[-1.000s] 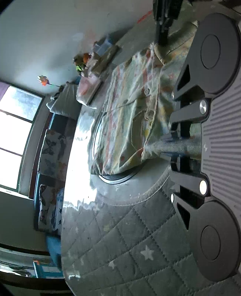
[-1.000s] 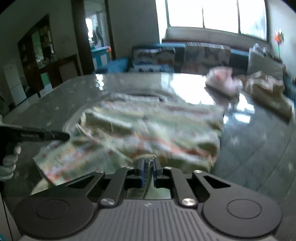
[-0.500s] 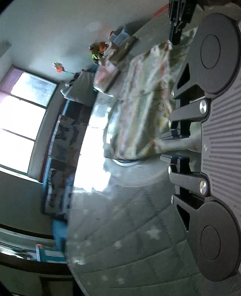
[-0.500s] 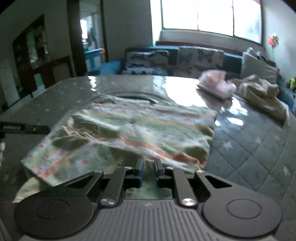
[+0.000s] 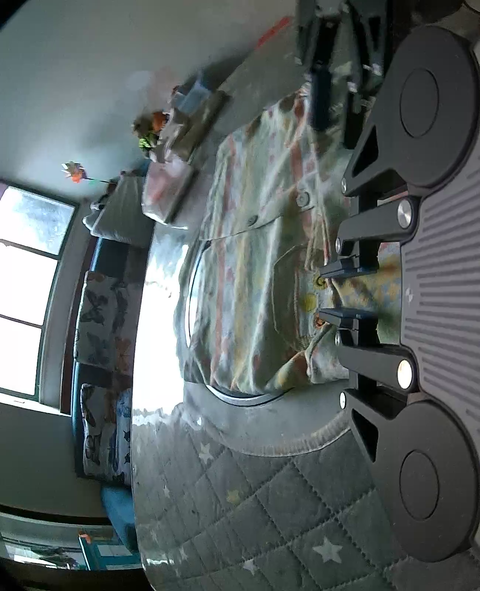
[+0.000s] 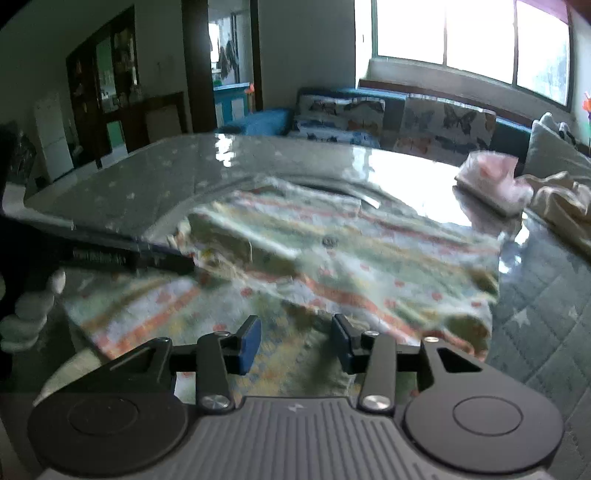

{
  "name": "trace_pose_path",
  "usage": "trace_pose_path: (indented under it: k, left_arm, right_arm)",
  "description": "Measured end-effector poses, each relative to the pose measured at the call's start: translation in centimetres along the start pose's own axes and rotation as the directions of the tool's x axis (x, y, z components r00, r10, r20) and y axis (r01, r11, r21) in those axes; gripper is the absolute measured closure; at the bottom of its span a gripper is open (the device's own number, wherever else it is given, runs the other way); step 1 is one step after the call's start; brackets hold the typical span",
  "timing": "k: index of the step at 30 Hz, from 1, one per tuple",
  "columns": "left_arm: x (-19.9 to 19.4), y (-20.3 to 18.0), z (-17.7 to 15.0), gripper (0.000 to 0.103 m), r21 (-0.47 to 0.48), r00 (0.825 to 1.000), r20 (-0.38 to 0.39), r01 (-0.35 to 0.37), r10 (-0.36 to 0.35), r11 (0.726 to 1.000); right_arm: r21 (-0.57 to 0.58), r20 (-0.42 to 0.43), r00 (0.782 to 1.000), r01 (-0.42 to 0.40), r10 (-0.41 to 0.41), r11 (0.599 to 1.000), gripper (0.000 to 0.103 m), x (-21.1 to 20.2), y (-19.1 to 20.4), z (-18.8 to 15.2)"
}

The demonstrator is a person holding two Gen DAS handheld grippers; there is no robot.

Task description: Fold clothes

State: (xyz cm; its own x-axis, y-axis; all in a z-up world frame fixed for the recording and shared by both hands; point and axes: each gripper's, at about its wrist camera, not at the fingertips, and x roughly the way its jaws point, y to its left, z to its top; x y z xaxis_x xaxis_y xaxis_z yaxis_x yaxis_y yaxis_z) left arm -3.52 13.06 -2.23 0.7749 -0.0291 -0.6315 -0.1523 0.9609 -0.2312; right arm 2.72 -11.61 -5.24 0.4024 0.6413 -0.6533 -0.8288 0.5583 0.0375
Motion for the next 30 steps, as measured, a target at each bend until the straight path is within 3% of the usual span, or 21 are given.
trace_pose_path:
  k: [4, 7, 10, 16, 22, 27, 30]
  left_arm:
    - [0.2, 0.4, 0.1, 0.082, -0.024, 1.0, 0.003, -0.019, 0.019, 1.0]
    - [-0.7, -0.1, 0.1, 0.07, -0.014, 1.0, 0.02, -0.009, 0.009, 1.0]
    - [-1.8, -1.1, -0.2, 0.068, 0.015, 0.999, 0.036, 0.018, -0.019, 1.0]
    - [-3.0, -3.6, -2.3, 0.059, 0.119, 0.999, 0.032, 0.032, -0.036, 0.992]
    - [-3.6, -4.6, -4.5, 0.052, 0.214, 0.999, 0.049, -0.013, 0.003, 0.977]
    - [-3.8, -4.0, -5.1, 0.045, 0.182, 0.999, 0.043, -0.024, 0.016, 0.983]
    - [-4.4, -3.9, -5.3, 0.036, 0.159, 0.999, 0.042, -0.019, 0.012, 0.987]
  right_arm:
    - [-0.016, 0.0, 1.0, 0.009, -0.009, 1.0, 0.058, -0.6, 0.2, -0.3]
    - [-0.022, 0.008, 1.0, 0.003, -0.003, 1.0, 0.056, -1.5, 0.6, -0.3]
    - [-0.041, 0.019, 1.0, -0.023, 0.023, 0.999, 0.048, -2.2, 1.3, -0.4]
    - [-0.062, -0.005, 0.999, -0.048, 0.048, 0.997, 0.043, -2.1, 2.3, -1.5]
    - [-0.066, -0.007, 0.999, -0.043, 0.043, 0.997, 0.039, -3.1, 2.3, -2.5]
    - [-0.073, -0.007, 0.999, -0.045, 0.045, 0.996, 0.036, -4.1, 2.1, -3.6]
    - [-0.078, -0.013, 0.999, -0.04, 0.039, 0.996, 0.027, -4.5, 2.1, -3.8]
